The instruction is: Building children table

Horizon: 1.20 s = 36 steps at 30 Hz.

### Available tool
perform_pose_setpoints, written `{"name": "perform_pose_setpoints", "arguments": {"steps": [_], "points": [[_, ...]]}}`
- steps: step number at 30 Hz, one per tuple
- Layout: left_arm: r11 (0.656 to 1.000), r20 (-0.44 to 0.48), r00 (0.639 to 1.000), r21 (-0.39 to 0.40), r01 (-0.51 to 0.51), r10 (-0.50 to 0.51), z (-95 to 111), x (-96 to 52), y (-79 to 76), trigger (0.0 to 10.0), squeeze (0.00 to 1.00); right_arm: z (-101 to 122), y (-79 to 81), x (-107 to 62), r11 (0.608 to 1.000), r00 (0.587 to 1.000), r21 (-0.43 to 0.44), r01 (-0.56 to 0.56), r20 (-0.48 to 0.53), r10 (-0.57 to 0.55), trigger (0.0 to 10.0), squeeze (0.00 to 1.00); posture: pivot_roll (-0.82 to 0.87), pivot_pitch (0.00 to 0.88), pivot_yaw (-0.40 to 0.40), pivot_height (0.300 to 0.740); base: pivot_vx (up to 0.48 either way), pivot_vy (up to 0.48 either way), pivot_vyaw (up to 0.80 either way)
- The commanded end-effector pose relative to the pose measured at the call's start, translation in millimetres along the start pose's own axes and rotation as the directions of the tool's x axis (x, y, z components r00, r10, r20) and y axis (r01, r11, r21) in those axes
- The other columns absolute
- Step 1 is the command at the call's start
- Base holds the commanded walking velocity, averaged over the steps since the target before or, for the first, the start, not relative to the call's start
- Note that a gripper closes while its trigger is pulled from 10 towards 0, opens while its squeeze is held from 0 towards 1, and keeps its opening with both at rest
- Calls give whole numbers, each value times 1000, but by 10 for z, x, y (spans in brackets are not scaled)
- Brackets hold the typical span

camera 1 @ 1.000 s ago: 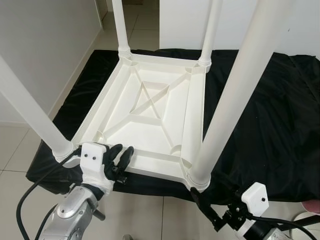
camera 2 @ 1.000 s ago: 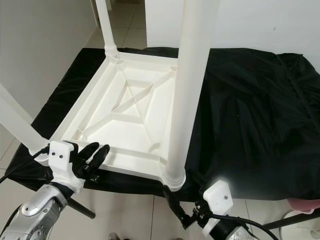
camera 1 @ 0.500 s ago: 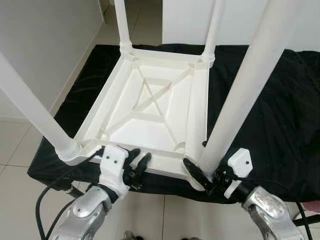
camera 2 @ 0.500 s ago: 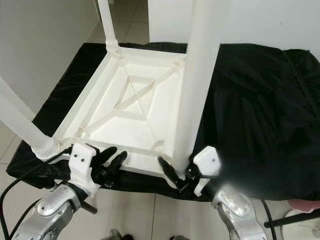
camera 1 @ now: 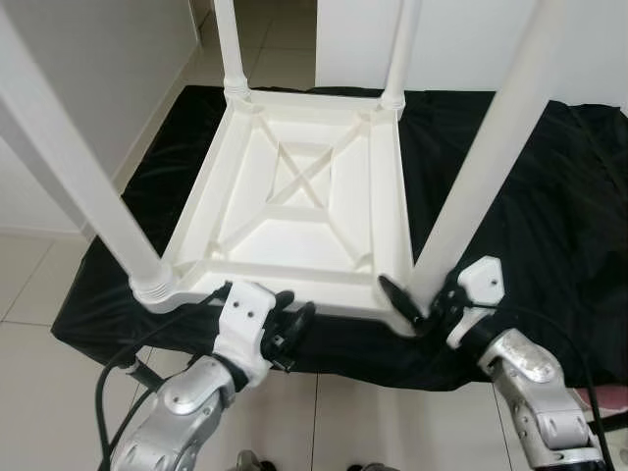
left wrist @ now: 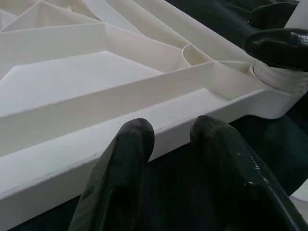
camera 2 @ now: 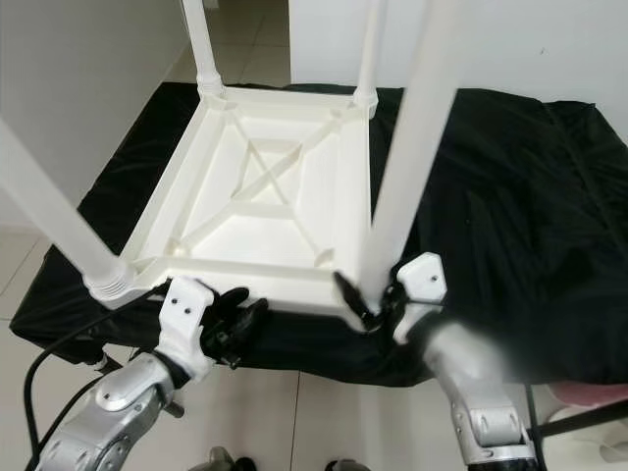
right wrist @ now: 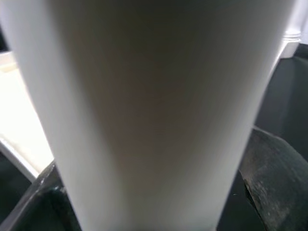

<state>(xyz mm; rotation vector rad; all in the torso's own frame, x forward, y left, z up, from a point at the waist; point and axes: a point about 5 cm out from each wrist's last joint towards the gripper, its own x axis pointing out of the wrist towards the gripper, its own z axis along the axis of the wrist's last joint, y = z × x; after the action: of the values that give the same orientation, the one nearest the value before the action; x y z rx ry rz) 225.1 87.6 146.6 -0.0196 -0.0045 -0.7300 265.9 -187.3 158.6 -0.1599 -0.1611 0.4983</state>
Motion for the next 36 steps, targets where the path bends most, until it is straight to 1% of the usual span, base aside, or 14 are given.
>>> {"name": "perform_pose_setpoints", "arguments": {"steps": [1,3,6,7,9,11,13,16,18,19,21,23,25,36], "points": [[994,-7,995,-15,104,-104,-40,24,-89,10000,0,-76,-109,-16,998,998,-10,60,-34,-61,10000,0,-47,133,29,740,0,0,0],[994,-7,995,-15,104,-104,-40,24,-89,10000,0,-76,-109,-16,998,998,-10,60,-34,-61,10000,0,-47,133,29,740,0,0,0],[995,-3,995,-13,102,-102,-56,62,-130,10000,0,-96,-209,12,987,987,-16,159,-20,-160,10000,0,-40,126,24,740,0,0,0],[996,9,996,-18,87,-87,-45,92,-133,10000,0,-91,-185,61,961,962,41,274,9,-274,10000,0,-39,121,25,740,0,0,0],[996,9,997,-23,82,-81,-46,102,-128,10000,0,-83,-130,83,955,956,66,290,21,-292,10000,0,-38,117,27,740,0,0,0],[997,10,997,-21,75,-75,-45,117,-118,10000,0,-81,-40,112,957,960,99,273,27,-277,10000,0,-37,106,34,740,0,0,0],[997,15,997,-15,77,-77,-26,156,-104,10000,0,-61,119,169,977,982,116,180,43,-186,10000,0,-41,90,49,740,0,0,0],[996,18,996,-8,89,-89,-12,179,-99,10000,0,-47,131,192,985,989,113,131,51,-137,10000,0,-46,81,56,740,0,0,0],[995,19,994,-1,103,-103,-2,196,-97,10000,0,-36,116,205,991,994,100,91,53,-97,10000,0,-48,76,59,740,0,0,0],[991,18,991,15,130,-130,10,241,-88,10000,0,-38,10,226,997,998,64,47,44,-49,10000,0,-56,57,70,740,0,0,0],[991,18,991,15,130,-130,10,241,-88,10000,0,-38,10,226,997,998,64,47,44,-49,10000,0,-56,57,70,740,0,0,0],[986,23,986,35,161,-162,48,301,-75,10000,0,-32,-145,240,1000,1000,-3,9,19,-9,10000,0,-55,46,65,740,0,0,0],[984,28,984,38,174,-175,67,323,-76,10000,0,-23,-200,242,1000,1000,-19,1,11,-1,10000,0,-54,42,62,740,0,0,0],[970,3,971,46,237,-238,20,352,-170,10000,0,33,-206,245,996,997,-35,-82,-3,82,10000,0,-53,19,53,740,0,0,0]]}}
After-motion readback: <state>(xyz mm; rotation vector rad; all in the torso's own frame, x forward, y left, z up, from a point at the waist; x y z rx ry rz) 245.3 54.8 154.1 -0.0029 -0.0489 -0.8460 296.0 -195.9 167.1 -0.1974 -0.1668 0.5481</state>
